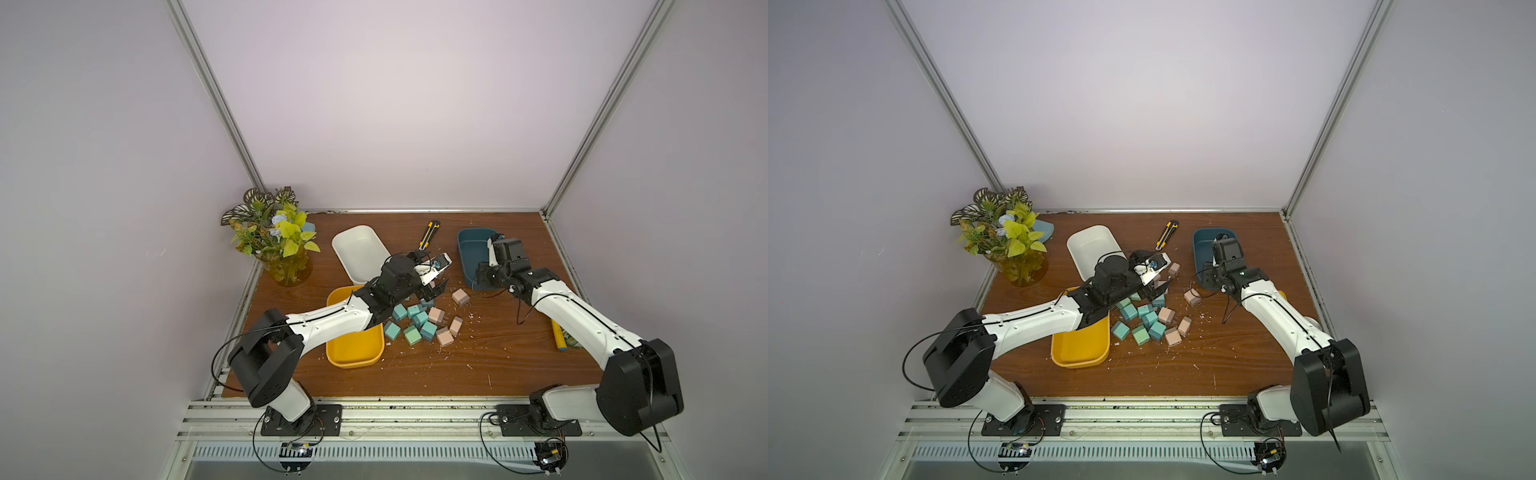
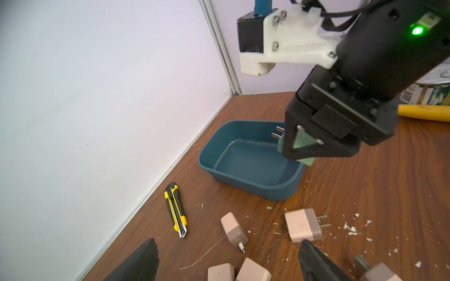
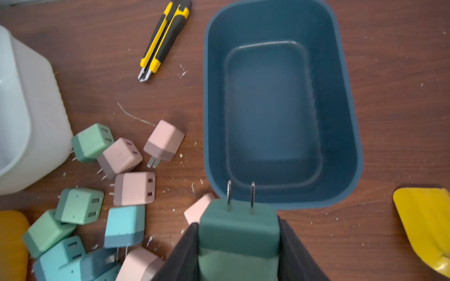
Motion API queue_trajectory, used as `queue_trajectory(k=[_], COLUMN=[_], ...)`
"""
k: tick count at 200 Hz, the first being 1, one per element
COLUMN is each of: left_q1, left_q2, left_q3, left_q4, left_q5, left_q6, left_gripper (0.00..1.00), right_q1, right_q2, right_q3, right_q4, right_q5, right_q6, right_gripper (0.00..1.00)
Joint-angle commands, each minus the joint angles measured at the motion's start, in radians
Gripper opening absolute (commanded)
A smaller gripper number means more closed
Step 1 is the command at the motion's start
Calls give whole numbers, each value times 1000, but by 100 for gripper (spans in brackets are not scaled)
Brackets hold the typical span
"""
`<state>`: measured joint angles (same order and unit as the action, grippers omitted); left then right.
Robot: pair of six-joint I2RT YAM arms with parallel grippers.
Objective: Place the plugs by color into the storage box
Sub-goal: Place the plug in the storage box.
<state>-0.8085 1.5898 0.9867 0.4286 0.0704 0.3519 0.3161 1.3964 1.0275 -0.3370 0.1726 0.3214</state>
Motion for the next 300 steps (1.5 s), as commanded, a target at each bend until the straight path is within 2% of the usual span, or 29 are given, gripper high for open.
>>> queue_trajectory(k=[1, 58, 115, 132, 148, 158, 180, 208, 235, 262, 300], left_q1=[0, 5, 6, 6, 5, 5, 5, 5, 3, 4, 0], left_q2=[14, -2, 0, -6, -12, -17, -35, -59, -44, -22, -8], left_q3=[39, -11, -8, -8, -9, -10, -14, -28, 19, 74, 119], left_q4=[-55, -49, -59, -64, -72, -84, -105, -125, -201, -279, -322], left_q5=[37, 103, 115, 115, 114, 113, 92, 92, 59, 45, 96], left_q6=[-37, -47, -68, -64, -57, -41, -30, -25, -28, -60, -120], left_gripper=[92, 93, 93, 93, 93, 93, 93, 93, 93, 93, 92], right_q1=[-54, -99, -107, -107, -106, -107, -98, -80, -54, -12, 32], right_q2=[46, 240, 463, 501, 509, 495, 388, 204, 65, -15, -104], right_q3=[98, 264, 389, 400, 403, 403, 352, 219, 102, 26, -84], right_q4=[80, 55, 35, 43, 32, 14, 19, 84, 123, 115, 158], right_q5=[11, -5, -21, -28, -23, -10, 2, 5, -30, -39, -60], right_q6=[-24, -60, -47, -43, -32, -17, 1, 44, 90, 99, 123], right_gripper=[25, 23, 27, 36, 59, 66, 70, 70, 70, 68, 67])
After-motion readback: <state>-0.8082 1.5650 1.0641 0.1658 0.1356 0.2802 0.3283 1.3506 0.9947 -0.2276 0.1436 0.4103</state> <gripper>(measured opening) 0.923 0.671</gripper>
